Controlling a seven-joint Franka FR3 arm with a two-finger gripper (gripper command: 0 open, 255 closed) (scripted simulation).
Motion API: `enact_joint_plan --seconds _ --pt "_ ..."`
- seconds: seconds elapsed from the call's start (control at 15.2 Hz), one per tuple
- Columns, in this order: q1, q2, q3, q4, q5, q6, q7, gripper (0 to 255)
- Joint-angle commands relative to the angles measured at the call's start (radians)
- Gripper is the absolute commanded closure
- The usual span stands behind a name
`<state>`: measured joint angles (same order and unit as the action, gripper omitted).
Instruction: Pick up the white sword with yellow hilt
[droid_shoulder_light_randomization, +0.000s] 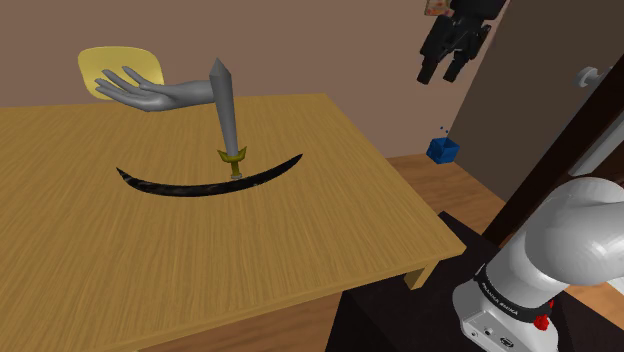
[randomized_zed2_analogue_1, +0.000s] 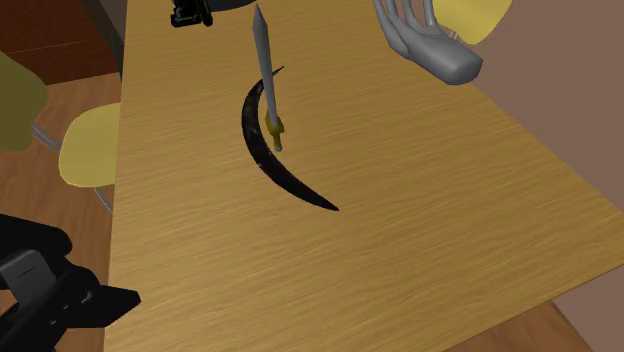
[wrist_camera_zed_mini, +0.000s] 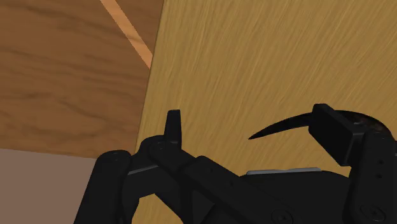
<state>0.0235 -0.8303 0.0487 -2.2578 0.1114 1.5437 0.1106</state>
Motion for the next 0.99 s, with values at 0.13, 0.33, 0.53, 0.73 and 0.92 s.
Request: enact_joint_plan --seconds 0.13,0.33,0.53,0.73,0.92 --pt "0.024 0.060 -0.014 0.001 0.002 0.059 -0.067 0" --pt "0.061 0.157 -0.032 0.016 0.008 0.140 -0.167 0" --pt "0.098 0.258 -0.047 0.044 0.020 0.211 -0.267 0" --pt "0.134 0.362 -0.057 0.085 0.036 0.270 -0.366 0" --pt "0.168 0.466 -0.062 0.136 0.055 0.318 -0.464 0"
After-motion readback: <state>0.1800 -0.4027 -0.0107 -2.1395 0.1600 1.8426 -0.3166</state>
